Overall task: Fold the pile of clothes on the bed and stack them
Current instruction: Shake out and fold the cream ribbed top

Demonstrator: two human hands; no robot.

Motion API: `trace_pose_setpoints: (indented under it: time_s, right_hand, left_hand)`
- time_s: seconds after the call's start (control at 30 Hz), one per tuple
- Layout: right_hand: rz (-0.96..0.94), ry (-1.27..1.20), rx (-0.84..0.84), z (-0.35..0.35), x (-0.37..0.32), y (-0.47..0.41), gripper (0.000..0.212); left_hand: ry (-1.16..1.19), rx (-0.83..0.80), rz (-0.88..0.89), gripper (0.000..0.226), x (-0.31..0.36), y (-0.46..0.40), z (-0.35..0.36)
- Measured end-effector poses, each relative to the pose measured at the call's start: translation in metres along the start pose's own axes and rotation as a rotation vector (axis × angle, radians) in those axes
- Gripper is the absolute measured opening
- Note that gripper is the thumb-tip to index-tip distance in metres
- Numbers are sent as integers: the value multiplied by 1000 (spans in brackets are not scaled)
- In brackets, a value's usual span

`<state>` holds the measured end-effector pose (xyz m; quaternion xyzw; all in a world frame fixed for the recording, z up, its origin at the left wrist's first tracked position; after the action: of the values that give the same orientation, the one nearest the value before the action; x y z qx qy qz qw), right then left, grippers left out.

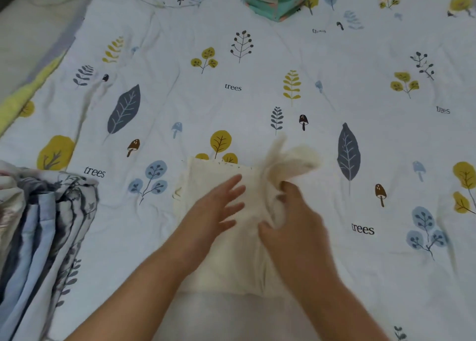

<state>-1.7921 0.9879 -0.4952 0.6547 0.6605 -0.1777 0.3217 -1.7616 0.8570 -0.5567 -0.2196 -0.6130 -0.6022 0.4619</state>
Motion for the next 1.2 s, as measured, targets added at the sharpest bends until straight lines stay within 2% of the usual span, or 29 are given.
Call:
trace_pose_setpoints:
  time_s: [0.07, 0.1, 0.17, 0.2, 0.27, 0.33, 0.4, 0.43, 0.5, 0.57, 0.6, 0.67, 0.7, 0.73, 0.83, 0.9, 1.0, 1.07, 1.13, 1.2]
  right_hand:
    - [-96, -6, -120, 37, -28, 13, 69]
    - [-121, -27, -209, 56, -38, 21, 70]
    - [-158, -63, -359, 84, -48, 36, 64]
    - [-177, -73, -383, 90, -49, 39, 58]
    - [-198, -16, -327, 88, -42, 38, 50]
    - [-195, 162, -268, 84, -26, 36, 48]
    - [-228, 324, -329, 89, -17, 43, 39]
    - [-269, 356, -382, 95, -16, 49, 35]
    - [-362, 317, -483, 105, -18, 62, 37]
    - [-369, 116, -510, 104, -20, 66, 36]
    - [-328, 8, -457, 98, -18, 61, 36]
    - [-231, -67, -197, 78, -4, 42, 43]
    - [-201, -13, -75, 72, 6, 33, 45]
    - [-170, 80, -26, 73, 16, 27, 48]
    - [-63, 368, -123, 101, 53, 23, 66]
    - [-49, 440, -171, 115, 64, 26, 68]
    - [-58, 315, -149, 114, 66, 23, 70]
    - [17, 168, -60, 97, 71, 13, 71]
    - [169, 7, -35, 87, 82, 4, 72]
    - [239, -84, -119, 91, 84, 0, 76]
  left_hand:
    - [248, -38, -68, 47, 6, -3, -12]
    - [313, -1, -105, 48, 4, -5, -23]
    - [283, 126, -182, 45, -6, -7, -48]
    - [186, 183, -198, 40, -12, -8, -58]
    - [-62, 277, -163, 33, -19, -13, -75]
    - [-323, 327, -62, 41, -17, -19, -81]
    - [-475, 348, 25, 40, -12, -23, -81]
    - [-467, 340, 59, 37, -10, -25, -80]
    - [-400, 343, 94, 36, -7, -28, -83]
    - [-570, 492, 149, 40, -1, -27, -99]
    - [-739, 605, 173, 51, 2, -23, -108]
    - [-948, 729, 228, 70, 5, -14, -110]
    - [-970, 708, 229, 73, -1, -11, -104]
    - [-974, 651, 204, 75, -11, -10, -96]
    - [-1061, 448, 113, 79, -48, -12, -79]
    - [-1082, 405, 96, 81, -54, -13, -80]
    - [-1030, 463, 59, 82, -47, -13, -88]
    - [-942, 490, -33, 84, -47, -11, -93]
    - [-866, 411, -78, 88, -50, -12, -90]
    - [-773, 338, -32, 92, -46, -14, -87]
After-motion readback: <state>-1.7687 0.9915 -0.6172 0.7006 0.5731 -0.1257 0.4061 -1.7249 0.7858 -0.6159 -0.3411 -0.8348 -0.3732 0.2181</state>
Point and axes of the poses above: each hand's wrist, its own y-axis away from the middle knuckle, its own z-axis out of the palm, x = y × z, the point moved 9 cm from there along -y, towards the middle knuckle, and after that the axes turned 8 degrees about x, right-handed, at the moved point
